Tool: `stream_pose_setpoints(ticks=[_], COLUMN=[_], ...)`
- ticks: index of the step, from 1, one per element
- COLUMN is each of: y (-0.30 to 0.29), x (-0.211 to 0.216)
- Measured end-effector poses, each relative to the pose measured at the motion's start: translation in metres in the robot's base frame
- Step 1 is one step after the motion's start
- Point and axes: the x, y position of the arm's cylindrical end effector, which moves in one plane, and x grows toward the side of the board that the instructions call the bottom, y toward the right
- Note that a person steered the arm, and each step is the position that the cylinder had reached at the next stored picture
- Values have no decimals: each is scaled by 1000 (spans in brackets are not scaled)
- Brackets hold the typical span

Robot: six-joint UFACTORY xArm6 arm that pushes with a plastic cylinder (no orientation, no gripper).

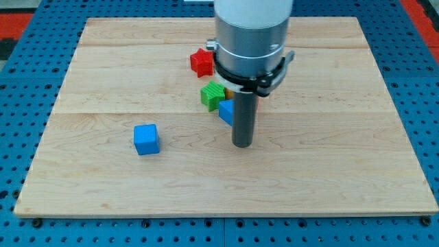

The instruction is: Move the blue triangle towards the center

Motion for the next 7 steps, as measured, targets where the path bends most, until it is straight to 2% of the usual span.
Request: stream_pose_setpoints(ticks=[2, 3, 6, 7], y=[-19, -34, -2, 35], x=[-20, -49, -46, -24])
